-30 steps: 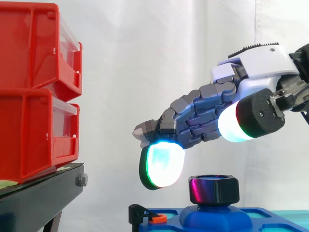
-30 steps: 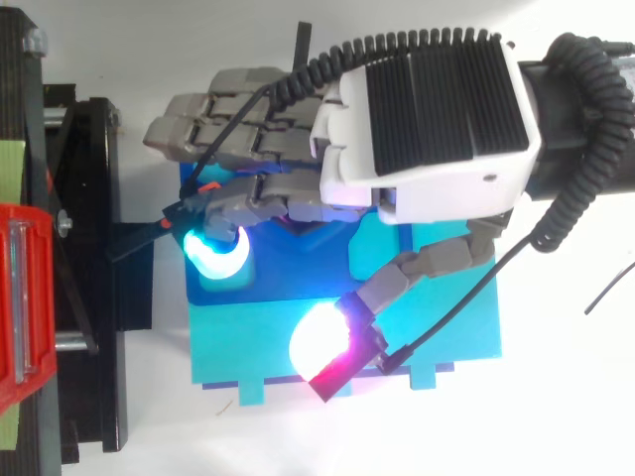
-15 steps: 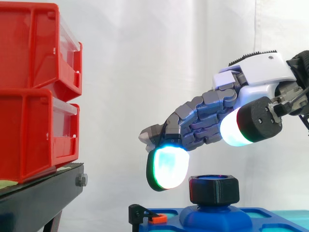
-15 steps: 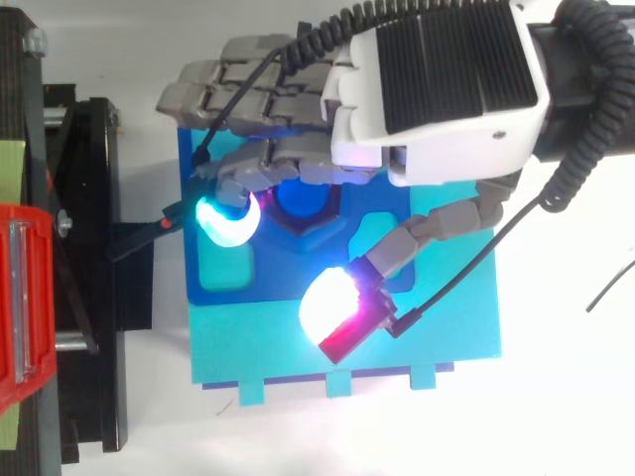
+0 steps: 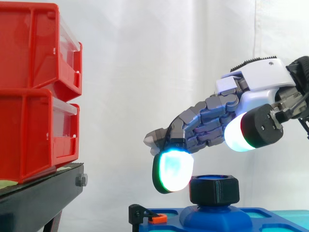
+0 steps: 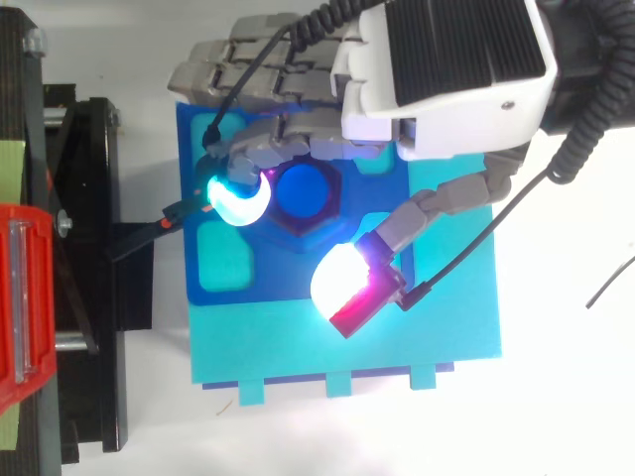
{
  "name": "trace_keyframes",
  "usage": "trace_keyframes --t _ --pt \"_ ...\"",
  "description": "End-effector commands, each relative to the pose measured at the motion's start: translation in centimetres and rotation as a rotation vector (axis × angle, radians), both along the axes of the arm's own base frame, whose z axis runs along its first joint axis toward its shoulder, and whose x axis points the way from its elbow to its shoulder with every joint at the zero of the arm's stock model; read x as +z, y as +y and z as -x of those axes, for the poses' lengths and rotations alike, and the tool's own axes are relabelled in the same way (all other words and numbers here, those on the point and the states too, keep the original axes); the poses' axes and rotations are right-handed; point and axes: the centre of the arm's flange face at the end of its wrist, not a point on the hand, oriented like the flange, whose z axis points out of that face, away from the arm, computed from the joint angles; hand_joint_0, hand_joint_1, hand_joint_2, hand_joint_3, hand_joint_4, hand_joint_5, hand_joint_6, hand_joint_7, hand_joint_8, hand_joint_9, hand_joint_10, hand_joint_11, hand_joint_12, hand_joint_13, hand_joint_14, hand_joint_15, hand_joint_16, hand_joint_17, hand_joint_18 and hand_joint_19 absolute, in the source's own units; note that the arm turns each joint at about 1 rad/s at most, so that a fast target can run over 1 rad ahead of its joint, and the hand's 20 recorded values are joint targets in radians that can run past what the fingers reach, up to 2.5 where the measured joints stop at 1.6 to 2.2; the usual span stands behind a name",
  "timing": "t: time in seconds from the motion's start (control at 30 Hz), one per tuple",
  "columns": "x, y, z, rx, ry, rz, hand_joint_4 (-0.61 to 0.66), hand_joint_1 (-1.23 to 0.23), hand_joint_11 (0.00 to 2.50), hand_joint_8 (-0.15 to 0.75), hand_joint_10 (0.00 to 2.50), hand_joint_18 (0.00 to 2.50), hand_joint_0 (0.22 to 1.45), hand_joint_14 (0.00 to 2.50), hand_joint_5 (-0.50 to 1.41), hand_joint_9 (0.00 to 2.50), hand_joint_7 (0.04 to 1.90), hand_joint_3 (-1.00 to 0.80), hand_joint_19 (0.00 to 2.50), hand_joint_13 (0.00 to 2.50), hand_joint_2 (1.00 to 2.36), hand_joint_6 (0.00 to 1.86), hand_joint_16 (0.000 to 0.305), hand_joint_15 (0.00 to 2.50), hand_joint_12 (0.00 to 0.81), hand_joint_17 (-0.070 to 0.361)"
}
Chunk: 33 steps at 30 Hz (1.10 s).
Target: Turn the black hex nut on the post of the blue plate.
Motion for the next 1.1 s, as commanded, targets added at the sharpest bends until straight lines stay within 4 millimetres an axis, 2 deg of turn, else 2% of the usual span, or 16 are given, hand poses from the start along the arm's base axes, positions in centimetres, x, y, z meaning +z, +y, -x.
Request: trace_keyframes --t 0.0,1.07 --pt "-0.2 -0.3 0.2 0.000 0.002 0.001 0.18 -0.46 0.00 0.163 0.00 0.00 0.44 0.00 -0.25 0.00 0.82 -0.50 0.00 0.00 1.00 0.50 0.045 0.00 0.304 0.101" --pt "-0.2 -3.5 1.0 0.011 -0.001 0.006 0.21 -0.45 0.00 0.165 0.00 0.00 0.44 0.00 -0.24 0.00 0.86 -0.50 0.00 0.00 1.00 0.50 0.045 0.00 0.302 0.100"
